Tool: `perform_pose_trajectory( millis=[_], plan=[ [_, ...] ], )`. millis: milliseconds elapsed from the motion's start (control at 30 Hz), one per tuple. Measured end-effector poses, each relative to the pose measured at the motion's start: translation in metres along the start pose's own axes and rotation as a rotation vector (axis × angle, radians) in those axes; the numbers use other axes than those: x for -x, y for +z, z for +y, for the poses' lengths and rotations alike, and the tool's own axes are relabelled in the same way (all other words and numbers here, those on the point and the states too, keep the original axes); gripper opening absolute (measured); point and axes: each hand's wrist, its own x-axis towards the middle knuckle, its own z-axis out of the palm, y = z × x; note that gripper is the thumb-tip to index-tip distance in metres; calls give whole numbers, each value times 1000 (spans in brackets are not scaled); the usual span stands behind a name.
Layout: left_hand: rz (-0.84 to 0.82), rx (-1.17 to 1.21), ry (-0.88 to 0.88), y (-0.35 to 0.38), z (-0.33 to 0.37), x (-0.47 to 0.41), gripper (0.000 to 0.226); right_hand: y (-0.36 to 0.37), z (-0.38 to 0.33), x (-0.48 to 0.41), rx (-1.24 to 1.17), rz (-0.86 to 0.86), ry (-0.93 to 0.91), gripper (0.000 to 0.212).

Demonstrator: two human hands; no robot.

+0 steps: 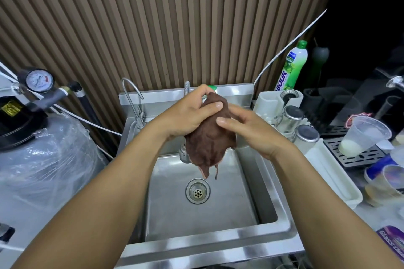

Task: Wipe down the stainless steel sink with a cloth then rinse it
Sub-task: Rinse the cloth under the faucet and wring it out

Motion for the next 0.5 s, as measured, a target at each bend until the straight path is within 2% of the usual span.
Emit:
perform_pose_trajectory(
  millis=[67,133,200,267,333,400,500],
  plan=[
    [-23,33,-40,-3,5,-2,23,1,0,-4,-4,87,-50,35],
    [-52,109,-87,-12,4,-2,39,1,-1,-6,-119,181,-69,37],
    [-106,79,-108,-24,-3,1,47,0,0,-6,-208,259,-85,26],
    [-110,-4,-90,-28,-14,2,32,-4,2,-5,-177,305,-108,15],
    [-45,44,-49,-24,-22,2,15,-6,3,-4,-74,318,-95,25],
    [42,153,4,-16,-25,0,15,-9,6,-3,-73,316,-45,22],
    [150,308,36,-2,-26,-5,22,-16,11,0,-181,287,-36,30]
  ],
)
